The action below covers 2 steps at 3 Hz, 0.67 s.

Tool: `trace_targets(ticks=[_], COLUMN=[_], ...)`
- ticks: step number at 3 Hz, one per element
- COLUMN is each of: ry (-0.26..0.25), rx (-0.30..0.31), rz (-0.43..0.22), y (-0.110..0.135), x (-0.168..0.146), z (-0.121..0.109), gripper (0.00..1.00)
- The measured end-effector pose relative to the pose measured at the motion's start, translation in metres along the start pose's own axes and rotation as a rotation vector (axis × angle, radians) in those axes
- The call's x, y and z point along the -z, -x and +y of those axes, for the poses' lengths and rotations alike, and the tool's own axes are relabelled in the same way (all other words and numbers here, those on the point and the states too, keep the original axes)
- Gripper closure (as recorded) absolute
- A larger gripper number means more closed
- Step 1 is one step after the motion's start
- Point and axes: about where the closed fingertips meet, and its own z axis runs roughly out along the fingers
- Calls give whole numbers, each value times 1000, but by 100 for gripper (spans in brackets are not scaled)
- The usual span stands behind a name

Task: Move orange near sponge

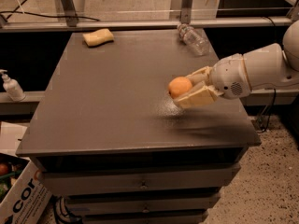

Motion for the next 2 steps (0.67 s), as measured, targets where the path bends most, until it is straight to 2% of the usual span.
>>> trace_targets(ticks=[1, 2], ry=[0, 2], rx=[0, 39], rz=[0, -10], y=[0, 10], x=[0, -22], z=[0, -6], gripper=[100, 100])
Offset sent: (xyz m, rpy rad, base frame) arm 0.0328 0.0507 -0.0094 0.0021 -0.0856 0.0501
